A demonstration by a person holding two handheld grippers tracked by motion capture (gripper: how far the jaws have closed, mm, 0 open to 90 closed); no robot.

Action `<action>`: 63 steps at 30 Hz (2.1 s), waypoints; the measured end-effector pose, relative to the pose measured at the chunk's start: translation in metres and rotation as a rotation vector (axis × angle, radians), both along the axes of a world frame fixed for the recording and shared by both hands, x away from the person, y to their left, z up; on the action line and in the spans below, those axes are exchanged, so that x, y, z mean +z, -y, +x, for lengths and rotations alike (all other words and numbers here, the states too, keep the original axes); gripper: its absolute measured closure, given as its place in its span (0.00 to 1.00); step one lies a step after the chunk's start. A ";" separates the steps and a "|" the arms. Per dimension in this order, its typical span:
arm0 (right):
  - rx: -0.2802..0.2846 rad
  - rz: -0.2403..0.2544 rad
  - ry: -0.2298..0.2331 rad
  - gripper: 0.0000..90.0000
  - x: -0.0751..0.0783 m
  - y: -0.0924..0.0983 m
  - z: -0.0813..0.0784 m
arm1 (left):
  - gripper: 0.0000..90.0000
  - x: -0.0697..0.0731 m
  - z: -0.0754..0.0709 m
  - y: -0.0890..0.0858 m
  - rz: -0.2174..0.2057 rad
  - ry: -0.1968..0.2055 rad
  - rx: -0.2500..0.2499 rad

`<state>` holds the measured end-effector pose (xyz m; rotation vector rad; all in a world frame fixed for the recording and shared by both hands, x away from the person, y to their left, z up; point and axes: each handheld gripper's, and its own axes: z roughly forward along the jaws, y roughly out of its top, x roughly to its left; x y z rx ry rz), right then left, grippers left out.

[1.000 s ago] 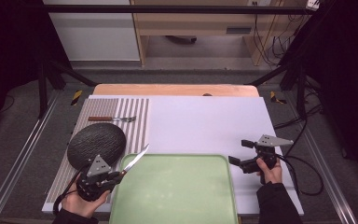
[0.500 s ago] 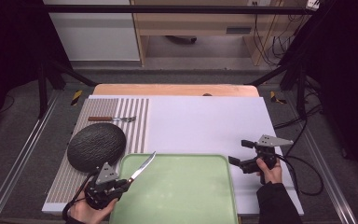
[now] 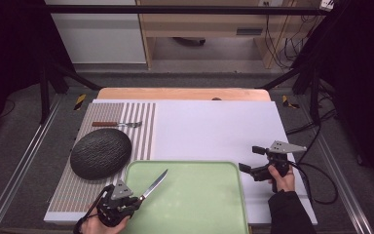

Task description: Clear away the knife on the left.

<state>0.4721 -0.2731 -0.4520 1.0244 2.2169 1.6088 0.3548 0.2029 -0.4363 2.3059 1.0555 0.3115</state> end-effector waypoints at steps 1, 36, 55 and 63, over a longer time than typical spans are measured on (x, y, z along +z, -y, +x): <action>0.000 0.001 0.000 0.00 0.000 0.000 0.000 | 0.85 -0.001 -0.001 0.001 0.002 -0.005 0.001; 0.000 -0.002 -0.001 0.00 0.000 0.000 0.000 | 0.85 -0.008 0.000 0.001 -0.017 0.020 -0.050; 0.000 -0.004 -0.003 0.00 0.000 0.000 0.000 | 1.00 -0.021 0.009 0.011 -0.044 0.071 -0.173; 0.001 -0.005 -0.003 0.00 0.000 0.000 0.000 | 1.00 -0.024 0.009 0.012 -0.021 0.079 -0.176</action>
